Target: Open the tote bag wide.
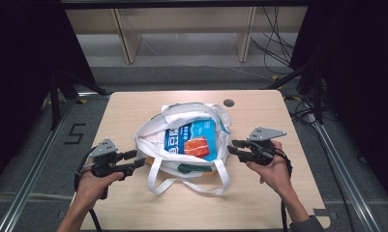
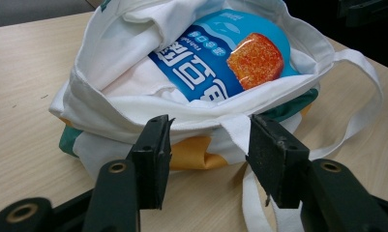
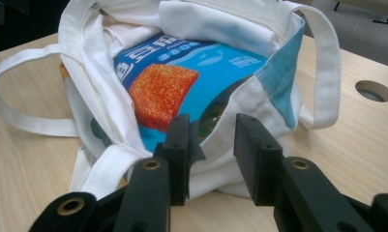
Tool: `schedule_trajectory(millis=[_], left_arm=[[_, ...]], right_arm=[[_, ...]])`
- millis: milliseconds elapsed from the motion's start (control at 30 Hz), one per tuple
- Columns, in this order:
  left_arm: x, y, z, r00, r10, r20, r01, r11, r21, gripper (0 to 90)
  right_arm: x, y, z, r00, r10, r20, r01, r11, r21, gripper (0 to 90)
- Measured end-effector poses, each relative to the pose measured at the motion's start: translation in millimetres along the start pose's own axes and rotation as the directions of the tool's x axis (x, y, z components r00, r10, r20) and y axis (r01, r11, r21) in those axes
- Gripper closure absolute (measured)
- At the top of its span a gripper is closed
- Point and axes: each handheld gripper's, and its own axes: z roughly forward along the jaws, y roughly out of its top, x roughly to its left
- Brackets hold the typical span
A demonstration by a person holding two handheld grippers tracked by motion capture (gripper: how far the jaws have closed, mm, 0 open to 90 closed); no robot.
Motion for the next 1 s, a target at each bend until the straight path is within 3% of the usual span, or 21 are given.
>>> schedule_trajectory(millis=[167, 233, 300, 367, 433, 467, 533, 600, 633, 700, 733, 767, 900, 1000], left_arm=[[-2.9, -2.0, -0.6, 0.9999, 0.011, 0.003, -0.011, 0.9999, 0.004, 46.6], [-4.3, -3.1, -0.4, 0.9999, 0.007, -0.009, -0.007, 0.9999, 0.007, 44.8], [-4.1, -4.0, -0.6, 0.9998, 0.019, -0.007, -0.019, 0.9998, 0.006, 42.8], [-4.1, -6.3, -1.1, 0.9999, 0.013, -0.004, -0.013, 0.9999, -0.001, 39.6], [-3.6, -8.8, -2.4, 0.9999, 0.01, 0.003, -0.01, 0.9999, 0.003, 39.1], [-4.3, -11.1, -2.9, 1.0, 0.003, -0.001, -0.003, 1.0, -0.005, 37.3], [-4.1, -13.9, -6.2, 0.9998, 0.019, -0.007, -0.019, 0.9998, 0.001, 36.0], [-5.6, -16.7, -8.5, 0.9999, 0.007, -0.011, -0.007, 1.0, -0.006, 35.6], [-5.2, -17.6, -9.3, 0.9999, 0.012, -0.005, -0.012, 0.9999, -0.004, 34.6], [-7.7, -20.5, -10.9, 0.9999, -0.006, -0.014, 0.006, 1.0, -0.008, 32.4], [-7.8, -22.0, -11.9, 0.9999, 0.008, -0.012, -0.008, 1.0, -0.004, 31.8], [-10.4, -24.7, -12.1, 1.0, -0.008, -0.005, 0.008, 1.0, -0.004, 31.6], [-12.3, -26.6, -12.8, 0.9998, 0.019, 0.001, -0.019, 0.9998, -0.002, 30.6], [-14.7, -28.8, -13.0, 0.9999, 0.017, 0.001, -0.016, 0.9999, -0.005, 29.5]], right_arm=[[-1.3, -2.3, -5.6, 0.9997, -0.02, 0.014, 0.02, 1.0, -0.014, 64.9], [1.5, -4.1, -5.6, 0.9998, 0.014, 0.015, -0.014, 1.0, -0.014, 63.4], [-0.3, -5.0, -6.5, 0.9998, 0.009, 0.019, -0.009, 1.0, -0.012, 60.9], [-0.6, -7.4, -8.0, 0.9998, 0.01, 0.019, -0.01, 1.0, -0.018, 52.4], [-1.6, -8.3, -8.1, 0.9995, 0.008, 0.029, -0.008, 1.0, -0.027, 51.1], [-0.1, -11.2, -10.8, 0.9987, 0.04, 0.031, -0.039, 0.999, -0.023, 49.1], [-2.6, -13.8, -12.3, 0.9989, 0.015, 0.044, -0.013, 0.999, -0.042, 46.9], [-0.3, -14.9, -14.2, 0.9986, 0.042, 0.031, -0.041, 0.999, -0.027, 46.0], [0.1, -17.2, -13.8, 0.9983, 0.046, 0.037, -0.044, 0.998, -0.05, 44.7], [-1.3, -20.2, -16.2, 0.9987, 0.032, 0.041, -0.031, 0.999, -0.036, 44.1], [1.1, -23.4, -18.4, 0.9976, 0.055, 0.042, -0.053, 0.998, -0.032, 42.8], [0.3, -24.9, -17.2, 0.9979, 0.049, 0.042, -0.047, 0.998, -0.053, 42.2], [-0.2, -28.5, -18.8, 0.9975, 0.039, 0.06, -0.036, 0.998, -0.046, 40.4], [3.0, -32.1, -19.7, 0.9963, 0.068, 0.052, -0.066, 0.997, -0.033, 39.3]])
